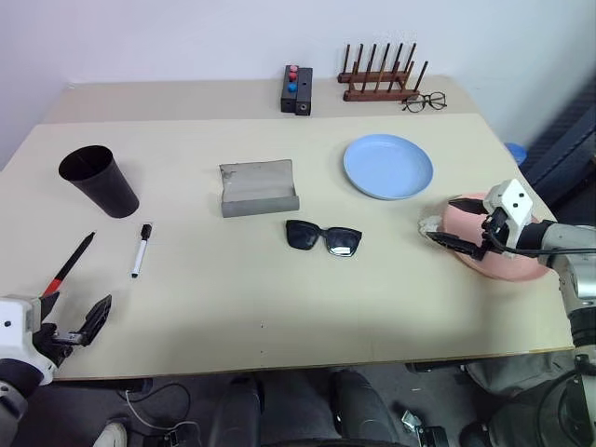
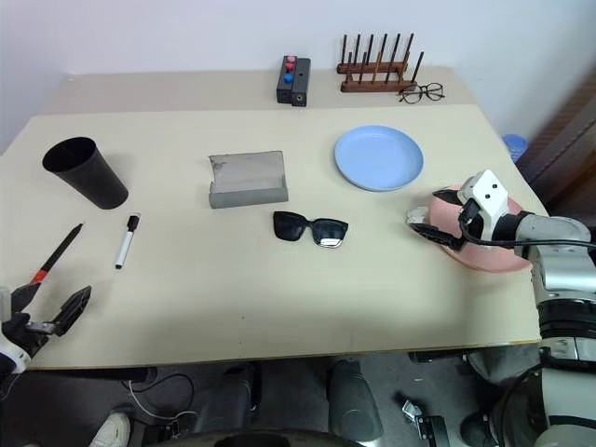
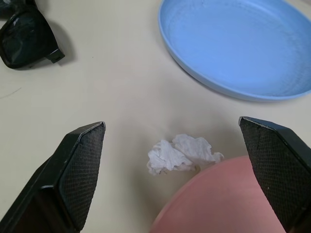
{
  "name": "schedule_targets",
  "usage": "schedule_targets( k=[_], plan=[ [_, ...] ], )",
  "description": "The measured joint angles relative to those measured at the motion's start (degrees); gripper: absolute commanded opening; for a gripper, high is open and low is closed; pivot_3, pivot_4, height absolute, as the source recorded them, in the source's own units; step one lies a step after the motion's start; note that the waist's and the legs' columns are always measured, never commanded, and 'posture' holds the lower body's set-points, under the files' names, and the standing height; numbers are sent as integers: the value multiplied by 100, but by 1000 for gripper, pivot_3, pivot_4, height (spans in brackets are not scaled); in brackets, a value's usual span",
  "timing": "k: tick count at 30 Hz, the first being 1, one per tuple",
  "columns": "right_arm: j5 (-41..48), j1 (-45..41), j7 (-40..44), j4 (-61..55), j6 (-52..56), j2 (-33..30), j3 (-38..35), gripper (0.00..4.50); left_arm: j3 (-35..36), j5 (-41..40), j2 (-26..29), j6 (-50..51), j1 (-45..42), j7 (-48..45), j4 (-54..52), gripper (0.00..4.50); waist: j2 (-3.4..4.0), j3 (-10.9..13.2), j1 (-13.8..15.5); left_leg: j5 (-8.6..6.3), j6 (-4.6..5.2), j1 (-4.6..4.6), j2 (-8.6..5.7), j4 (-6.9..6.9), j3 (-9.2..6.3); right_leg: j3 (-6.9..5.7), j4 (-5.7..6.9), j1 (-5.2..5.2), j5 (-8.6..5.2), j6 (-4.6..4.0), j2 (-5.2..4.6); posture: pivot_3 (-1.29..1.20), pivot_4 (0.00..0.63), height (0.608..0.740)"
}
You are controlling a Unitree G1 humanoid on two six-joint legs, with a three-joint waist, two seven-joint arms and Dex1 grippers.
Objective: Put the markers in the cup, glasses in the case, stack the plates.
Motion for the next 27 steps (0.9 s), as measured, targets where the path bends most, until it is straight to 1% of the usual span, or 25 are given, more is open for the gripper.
schedule_targets(
  k=[13, 18, 24, 27],
  plan=[
    [-3, 2, 19, 34, -53, 78, 18, 4500, -3, -56, -61, -7, 138, -27, -58, 4328, 0, 0, 0, 0, 0, 0, 0, 0, 2, 1, 1, 0, 0, 0, 0, 0, 150, 740],
    [-2, 1, -49, -91, -43, 286, 43, 4500, -102, -61, 120, 170, -149, 88, -259, 4328, 0, 0, -1, 0, 0, 0, 0, 0, 2, 1, 3, 1, 0, 0, 0, 0, 150, 740],
    [11, 0, -238, -974, 169, 756, 258, 4500, -1113, -109, 363, 923, -891, 392, -848, 4328, 2, 0, 3, 1, 0, 0, 0, -2, 0, 1, 7, 1, 2, 4, 3, 0, 150, 740],
    [34, 135, -366, -1581, 409, 908, 314, 4500, -1416, -32, 478, 1322, -1412, 712, -884, 4328, 2, 0, 20, 1, 1, 1, 0, -2, -5, 0, 11, 1, 2, 6, 5, 0, 150, 740]
  ],
)
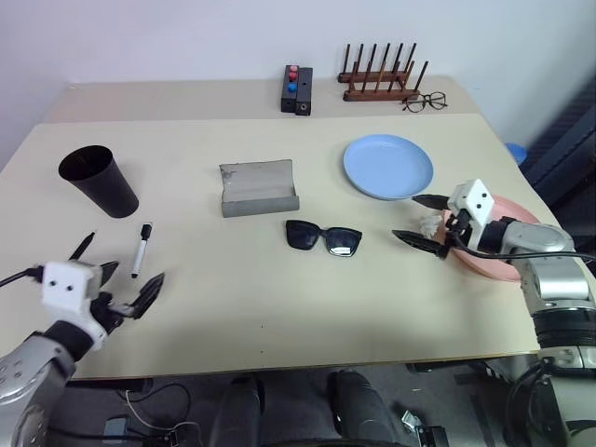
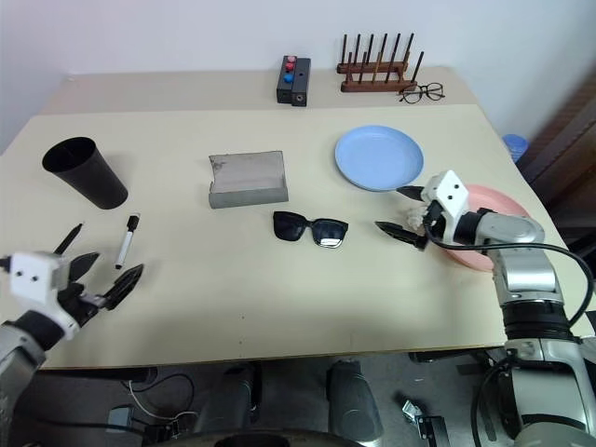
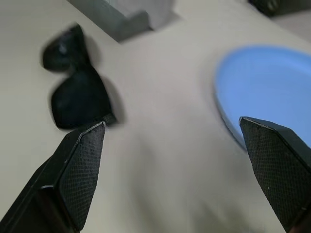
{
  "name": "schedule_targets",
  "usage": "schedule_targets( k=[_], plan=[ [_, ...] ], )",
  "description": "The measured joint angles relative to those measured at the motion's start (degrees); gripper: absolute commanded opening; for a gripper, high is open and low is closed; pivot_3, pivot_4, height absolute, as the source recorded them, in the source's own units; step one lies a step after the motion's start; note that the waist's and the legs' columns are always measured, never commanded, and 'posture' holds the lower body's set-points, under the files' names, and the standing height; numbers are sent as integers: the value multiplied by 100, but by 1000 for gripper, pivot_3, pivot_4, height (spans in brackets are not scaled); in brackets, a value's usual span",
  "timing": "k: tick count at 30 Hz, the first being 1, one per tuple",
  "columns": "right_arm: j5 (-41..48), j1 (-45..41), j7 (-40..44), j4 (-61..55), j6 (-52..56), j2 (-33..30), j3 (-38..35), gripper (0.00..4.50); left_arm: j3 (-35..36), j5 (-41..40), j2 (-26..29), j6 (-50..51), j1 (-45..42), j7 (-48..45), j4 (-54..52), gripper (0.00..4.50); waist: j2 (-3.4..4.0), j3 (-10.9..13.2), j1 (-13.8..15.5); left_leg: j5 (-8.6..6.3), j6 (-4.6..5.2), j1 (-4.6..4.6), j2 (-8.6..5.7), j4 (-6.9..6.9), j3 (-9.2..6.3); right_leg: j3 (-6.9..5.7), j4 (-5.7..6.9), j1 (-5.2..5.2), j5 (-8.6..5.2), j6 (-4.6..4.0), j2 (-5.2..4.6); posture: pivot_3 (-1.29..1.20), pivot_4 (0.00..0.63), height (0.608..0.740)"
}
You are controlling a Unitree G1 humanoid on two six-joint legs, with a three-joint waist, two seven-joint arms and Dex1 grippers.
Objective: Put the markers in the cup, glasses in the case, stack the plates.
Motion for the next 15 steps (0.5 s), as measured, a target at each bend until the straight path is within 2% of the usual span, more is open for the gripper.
schedule_targets(
  k=[3, 8, 15],
  plan=[
    [146, 250, -145, -787, 349, 232, 173, 4500, -398, 257, 54, 706, -889, 671, 92, 4328, -1, 0, 21, 0, 0, 3, 0, 6, -5, -1, 2, 7, 1, 2, 4, 0, 150, 740],
    [437, 616, -471, -2247, 1092, 522, 542, 4500, -536, 378, -203, 2411, -2440, 1823, 559, 4328, -1, -1, 6, 0, 0, 3, -1, 7, -9, -2, 3, 10, 12, 25, 5, 0, 150, 740],
    [656, 728, -716, -3259, 1711, 734, 1049, 4500, -1158, 842, -344, 3915, -3701, 2516, 1256, 4328, -7, -1, 16, 1, -1, 3, -1, 7, -16, -8, 3, 12, 11, 26, 8, 0, 150, 740]
  ],
)
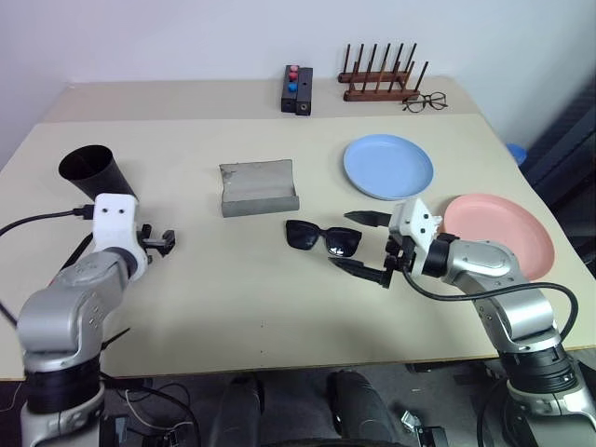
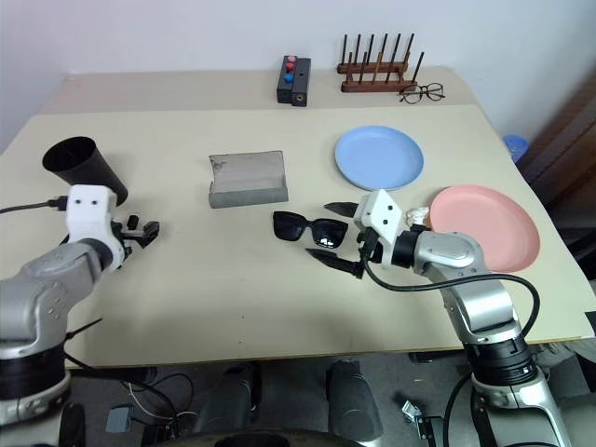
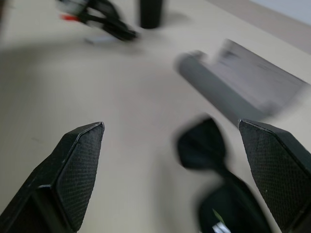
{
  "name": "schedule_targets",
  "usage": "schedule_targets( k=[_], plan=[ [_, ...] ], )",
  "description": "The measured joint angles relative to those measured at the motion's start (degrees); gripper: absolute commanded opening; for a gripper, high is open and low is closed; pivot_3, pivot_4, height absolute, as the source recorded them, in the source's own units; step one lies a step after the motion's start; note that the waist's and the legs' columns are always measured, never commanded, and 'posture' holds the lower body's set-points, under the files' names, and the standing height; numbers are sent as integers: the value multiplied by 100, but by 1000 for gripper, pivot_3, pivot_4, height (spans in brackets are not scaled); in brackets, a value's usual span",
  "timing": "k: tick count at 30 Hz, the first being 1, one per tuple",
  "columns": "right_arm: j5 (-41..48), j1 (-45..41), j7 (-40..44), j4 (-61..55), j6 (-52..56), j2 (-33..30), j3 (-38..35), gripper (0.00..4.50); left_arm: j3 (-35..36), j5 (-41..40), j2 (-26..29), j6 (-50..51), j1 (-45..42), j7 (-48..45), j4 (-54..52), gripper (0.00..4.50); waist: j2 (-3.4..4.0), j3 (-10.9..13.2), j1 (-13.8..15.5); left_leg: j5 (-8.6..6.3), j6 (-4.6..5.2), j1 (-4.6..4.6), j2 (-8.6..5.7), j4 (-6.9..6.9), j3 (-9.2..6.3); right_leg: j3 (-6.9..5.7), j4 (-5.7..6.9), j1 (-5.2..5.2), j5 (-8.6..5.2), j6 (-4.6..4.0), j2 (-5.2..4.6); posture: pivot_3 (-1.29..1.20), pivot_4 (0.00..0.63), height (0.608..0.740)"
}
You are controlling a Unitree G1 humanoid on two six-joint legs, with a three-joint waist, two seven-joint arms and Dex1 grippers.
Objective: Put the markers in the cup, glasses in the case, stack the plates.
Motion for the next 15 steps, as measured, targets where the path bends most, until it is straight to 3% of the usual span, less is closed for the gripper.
schedule_targets(
  k=[7, 14, 15],
  plan=[
    [-8, 136, -186, -140, 138, 111, 317, 4500, -40, 338, -73, 248, -648, 102, 903, 4328, 0, 0, -12, 0, 0, -2, 0, -9, -2, -2, 2, -8, 0, 2, 1, 0, 150, 740],
    [-10, 356, -360, -257, 133, 165, 411, 4500, 579, 314, -268, 743, -1279, -130, 1797, 4328, -3, -1, -16, 0, 0, -1, 0, -8, -2, -2, 2, -6, 0, 3, 1, 0, 150, 740],
    [-12, 373, -374, -257, 123, 165, 423, 4500, 580, 313, -205, 872, -1368, -211, 1882, 4111, -3, -1, -17, 0, -1, -1, 0, -8, -3, -3, 4, -7, 1, 3, 1, 0, 150, 740]
  ],
)
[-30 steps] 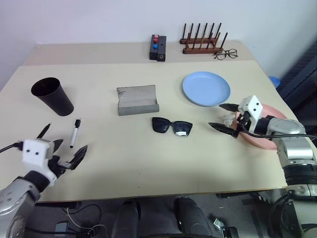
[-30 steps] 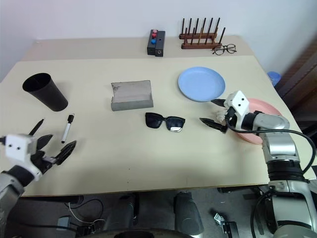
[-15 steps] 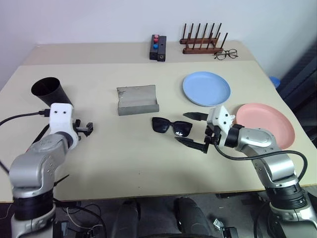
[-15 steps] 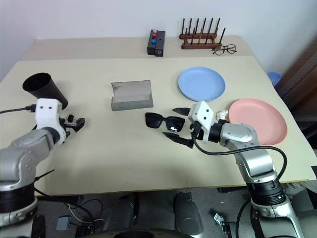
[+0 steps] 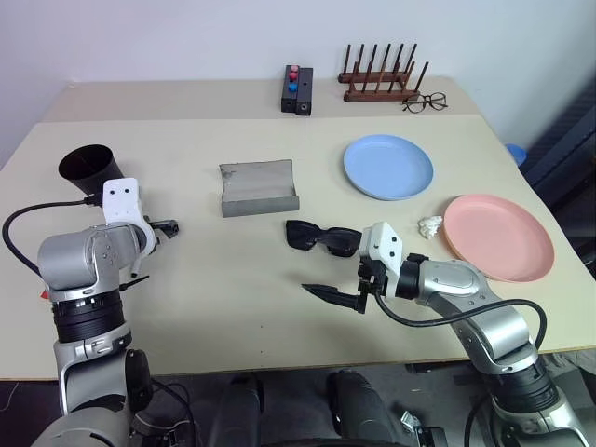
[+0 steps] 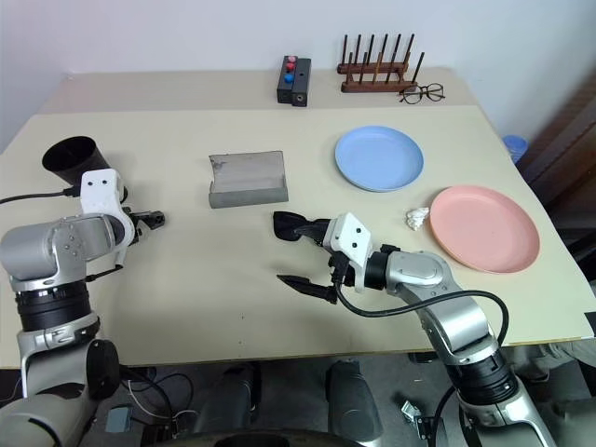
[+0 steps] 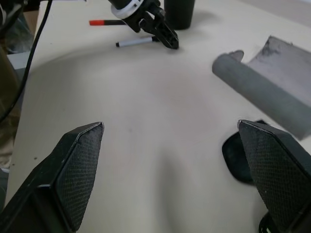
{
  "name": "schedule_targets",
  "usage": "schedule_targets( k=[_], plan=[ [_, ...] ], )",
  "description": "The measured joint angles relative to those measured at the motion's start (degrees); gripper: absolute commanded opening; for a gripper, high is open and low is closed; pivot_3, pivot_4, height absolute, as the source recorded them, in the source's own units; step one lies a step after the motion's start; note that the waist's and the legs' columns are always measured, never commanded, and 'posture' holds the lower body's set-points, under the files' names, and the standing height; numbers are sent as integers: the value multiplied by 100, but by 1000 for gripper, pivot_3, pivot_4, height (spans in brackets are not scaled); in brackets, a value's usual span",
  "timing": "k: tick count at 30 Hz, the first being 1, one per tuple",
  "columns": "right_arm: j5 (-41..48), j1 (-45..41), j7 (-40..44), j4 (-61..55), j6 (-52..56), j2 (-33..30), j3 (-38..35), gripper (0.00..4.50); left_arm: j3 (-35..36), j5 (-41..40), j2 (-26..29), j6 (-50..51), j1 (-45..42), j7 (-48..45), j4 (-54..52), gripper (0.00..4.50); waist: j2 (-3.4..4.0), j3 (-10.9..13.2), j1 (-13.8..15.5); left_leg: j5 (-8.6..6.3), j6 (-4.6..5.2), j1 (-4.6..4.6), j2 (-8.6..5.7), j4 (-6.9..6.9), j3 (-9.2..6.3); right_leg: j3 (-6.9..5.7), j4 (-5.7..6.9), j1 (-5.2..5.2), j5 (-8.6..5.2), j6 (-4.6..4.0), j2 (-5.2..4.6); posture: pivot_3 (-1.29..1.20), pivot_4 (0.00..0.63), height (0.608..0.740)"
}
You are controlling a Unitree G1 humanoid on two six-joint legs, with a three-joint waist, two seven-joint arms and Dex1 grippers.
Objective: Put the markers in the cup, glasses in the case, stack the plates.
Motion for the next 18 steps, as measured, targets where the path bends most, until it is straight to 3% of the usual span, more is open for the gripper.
schedule_targets(
  k=[2, 9, 13, 18],
  plan=[
    [0, 6, -19, -1, -11, 1, 9, 4500, -20, 17, 107, 154, -77, -62, 81, 3536, 0, 0, -11, 0, 0, 1, 0, 1, 1, 1, 1, 1, 0, 0, 0, 0, 150, 740],
    [0, 18, -76, -1, -19, 1, 10, 4500, -61, 155, 248, 236, -75, -167, 134, 78, 0, 0, -4, 0, -1, 2, 0, 1, 0, 1, 1, 2, 0, 0, 0, 0, 150, 740],
    [-2, 16, -75, 0, -25, 4, 18, 4500, -42, 262, 165, -34, 7, -150, 76, 28, 0, 0, 0, 0, -1, 3, 0, 1, 0, 0, 1, 2, 0, 0, 0, 0, 150, 740],
    [-15, -10, -65, 40, -110, 36, 39, 4500, -268, 315, 115, -2085, 616, -561, -909, 28, -3, 1, 28, 2, -5, -3, 1, -2, 1, 1, -1, -1, 0, -1, -2, 0, 150, 740]
  ],
)
